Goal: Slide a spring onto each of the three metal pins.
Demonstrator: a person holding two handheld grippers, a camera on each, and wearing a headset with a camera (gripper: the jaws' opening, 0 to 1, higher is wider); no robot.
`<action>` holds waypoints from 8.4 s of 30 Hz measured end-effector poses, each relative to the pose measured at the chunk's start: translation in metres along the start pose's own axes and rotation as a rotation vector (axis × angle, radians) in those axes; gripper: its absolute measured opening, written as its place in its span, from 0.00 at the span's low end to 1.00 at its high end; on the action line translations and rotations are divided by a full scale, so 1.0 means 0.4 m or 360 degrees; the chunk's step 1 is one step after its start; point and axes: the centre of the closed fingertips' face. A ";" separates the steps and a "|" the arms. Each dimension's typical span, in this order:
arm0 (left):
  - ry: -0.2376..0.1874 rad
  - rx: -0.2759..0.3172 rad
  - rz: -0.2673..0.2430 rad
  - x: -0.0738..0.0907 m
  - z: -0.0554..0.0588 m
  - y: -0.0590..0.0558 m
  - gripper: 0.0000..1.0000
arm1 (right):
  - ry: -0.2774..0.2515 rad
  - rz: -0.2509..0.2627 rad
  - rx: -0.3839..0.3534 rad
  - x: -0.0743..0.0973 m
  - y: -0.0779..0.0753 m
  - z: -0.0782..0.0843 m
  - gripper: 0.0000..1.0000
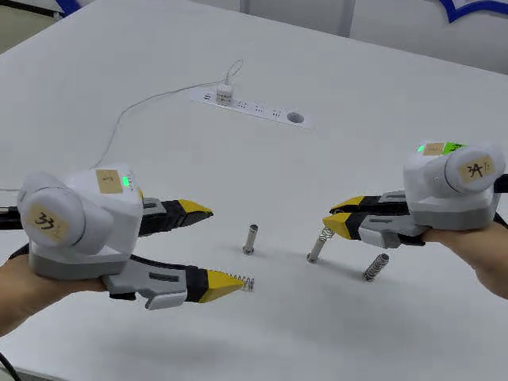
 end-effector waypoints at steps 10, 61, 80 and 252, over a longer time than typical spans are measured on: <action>-0.0044 0.0046 -0.0037 0.013 -0.005 0.016 0.63 | 0.0024 -0.0031 -0.0009 -0.016 0.005 0.012 0.11; -0.0030 0.0104 -0.0032 0.012 0.014 0.010 0.65 | 0.0186 -0.0056 0.0008 -0.086 0.045 0.116 0.11; -0.0006 0.0101 -0.0023 0.008 0.015 0.006 0.65 | 0.0187 -0.0047 0.0006 -0.080 0.044 0.125 0.18; 0.0216 -0.0437 0.0313 -0.072 -0.059 -0.104 0.10 | -0.0232 -0.0367 0.0852 0.144 0.296 -0.078 0.12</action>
Point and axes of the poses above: the centre of the closed fingertips' face, and the gripper's own axes: x roughly backward along the fingers, y roughly to its left, z roughly out of its underside, and after that the axes turned 15 degrees about z, right-handed
